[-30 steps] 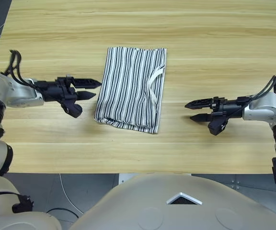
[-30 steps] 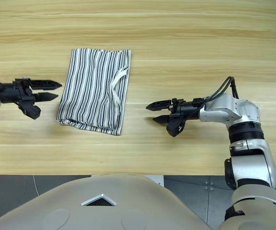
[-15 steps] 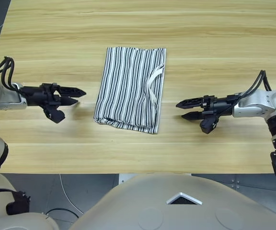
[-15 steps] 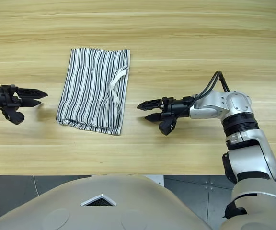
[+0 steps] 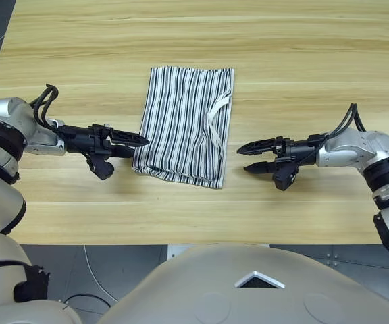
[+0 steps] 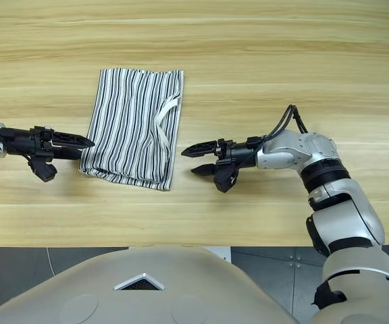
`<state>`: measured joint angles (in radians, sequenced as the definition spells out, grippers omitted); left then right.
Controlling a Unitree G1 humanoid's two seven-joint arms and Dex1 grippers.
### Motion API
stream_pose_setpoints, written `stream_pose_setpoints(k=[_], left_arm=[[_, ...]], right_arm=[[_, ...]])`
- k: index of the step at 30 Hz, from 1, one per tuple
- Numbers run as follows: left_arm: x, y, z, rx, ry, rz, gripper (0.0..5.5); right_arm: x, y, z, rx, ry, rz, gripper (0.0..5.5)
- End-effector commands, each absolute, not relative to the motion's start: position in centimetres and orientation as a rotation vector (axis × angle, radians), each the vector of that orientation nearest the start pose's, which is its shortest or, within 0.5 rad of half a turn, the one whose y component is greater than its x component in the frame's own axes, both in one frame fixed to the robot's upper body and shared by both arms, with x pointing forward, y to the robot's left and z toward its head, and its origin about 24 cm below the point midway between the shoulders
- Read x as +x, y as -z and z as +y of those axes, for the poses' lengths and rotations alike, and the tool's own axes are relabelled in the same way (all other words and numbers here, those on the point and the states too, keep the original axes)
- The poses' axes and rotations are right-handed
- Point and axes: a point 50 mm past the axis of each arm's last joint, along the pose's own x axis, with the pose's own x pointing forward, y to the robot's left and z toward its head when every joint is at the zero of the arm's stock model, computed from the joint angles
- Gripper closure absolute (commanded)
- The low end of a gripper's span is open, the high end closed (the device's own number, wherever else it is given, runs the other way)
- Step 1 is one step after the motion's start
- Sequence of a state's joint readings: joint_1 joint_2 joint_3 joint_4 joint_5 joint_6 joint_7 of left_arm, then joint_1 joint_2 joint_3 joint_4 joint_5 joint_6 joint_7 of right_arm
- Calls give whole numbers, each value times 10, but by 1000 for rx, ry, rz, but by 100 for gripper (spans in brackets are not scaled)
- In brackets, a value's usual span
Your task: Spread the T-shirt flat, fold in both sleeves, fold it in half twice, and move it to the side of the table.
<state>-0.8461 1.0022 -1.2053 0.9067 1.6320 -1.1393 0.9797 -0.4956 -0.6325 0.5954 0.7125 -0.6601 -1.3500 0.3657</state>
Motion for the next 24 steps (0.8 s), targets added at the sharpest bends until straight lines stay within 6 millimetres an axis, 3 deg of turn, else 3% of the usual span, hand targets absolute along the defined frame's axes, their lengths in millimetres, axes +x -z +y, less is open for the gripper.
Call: stream_pose_setpoints(k=[1,4,8,24], left_arm=[[233,-27,293,1699,1719,-483,183],[228,-20,295,1687,1729,-482,183],[232,-22,283,1663,1730,-553,183],[231,-19,255,1564,1760,-645,183]], right_arm=[[241,-28,-147,-1128,-1648,-513,206],[242,-25,-144,-1088,-1698,-440,206],[246,-26,-141,-1035,-1724,-373,206],[251,-36,-128,-1026,-1788,-405,206]])
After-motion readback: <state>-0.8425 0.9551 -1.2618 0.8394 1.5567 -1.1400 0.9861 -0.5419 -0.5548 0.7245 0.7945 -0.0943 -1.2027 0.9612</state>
